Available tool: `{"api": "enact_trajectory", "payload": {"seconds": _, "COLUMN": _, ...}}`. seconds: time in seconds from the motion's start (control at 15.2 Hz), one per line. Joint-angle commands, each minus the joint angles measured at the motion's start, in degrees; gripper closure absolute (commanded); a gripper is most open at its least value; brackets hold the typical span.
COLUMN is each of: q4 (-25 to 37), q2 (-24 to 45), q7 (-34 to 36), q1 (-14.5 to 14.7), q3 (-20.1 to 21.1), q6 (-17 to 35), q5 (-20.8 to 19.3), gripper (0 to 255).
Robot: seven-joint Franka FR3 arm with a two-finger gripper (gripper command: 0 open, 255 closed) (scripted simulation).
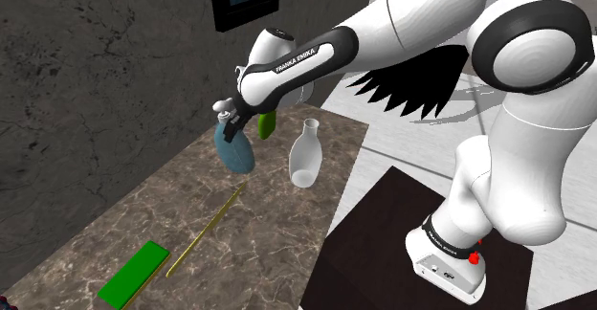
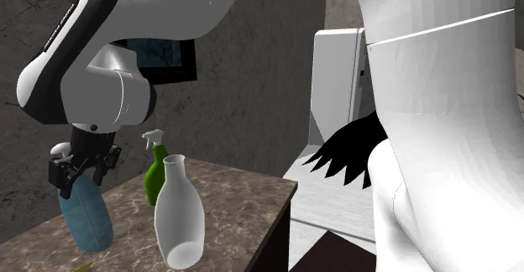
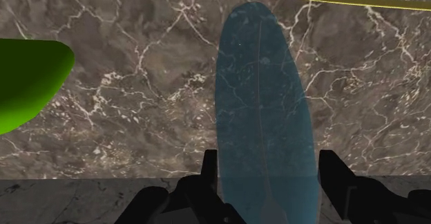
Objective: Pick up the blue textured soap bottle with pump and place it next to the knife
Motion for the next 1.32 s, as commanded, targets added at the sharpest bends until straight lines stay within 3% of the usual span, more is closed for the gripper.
{"api": "enact_trajectory", "payload": {"seconds": 0.0, "q4": 0.01, "q2": -0.01, "q7": -0.01, "q1": 0.0, "q3": 0.01, "q6": 0.03, "q5": 0.02, "gripper": 255}}
{"api": "enact_trajectory", "payload": {"seconds": 0.07, "q4": 0.01, "q2": -0.01, "q7": -0.01, "q1": 0.0, "q3": 0.01, "q6": 0.03, "q5": 0.02, "gripper": 255}}
{"api": "enact_trajectory", "payload": {"seconds": 0.13, "q4": 0.01, "q2": -0.01, "q7": -0.01, "q1": 0.0, "q3": 0.0, "q6": 0.03, "q5": 0.02, "gripper": 0}}
{"api": "enact_trajectory", "payload": {"seconds": 0.46, "q4": 0.01, "q2": -0.01, "q7": -0.01, "q1": 0.0, "q3": 0.01, "q6": 0.03, "q5": 0.02, "gripper": 0}}
{"api": "enact_trajectory", "payload": {"seconds": 0.73, "q4": -2.05, "q2": -6.93, "q7": 3.76, "q1": 1.3, "q3": -2.24, "q6": -4.07, "q5": -5.55, "gripper": 0}}
{"api": "enact_trajectory", "payload": {"seconds": 1.25, "q4": -2.05, "q2": -6.93, "q7": 3.77, "q1": 1.26, "q3": -2.2, "q6": -4.06, "q5": -5.56, "gripper": 0}}
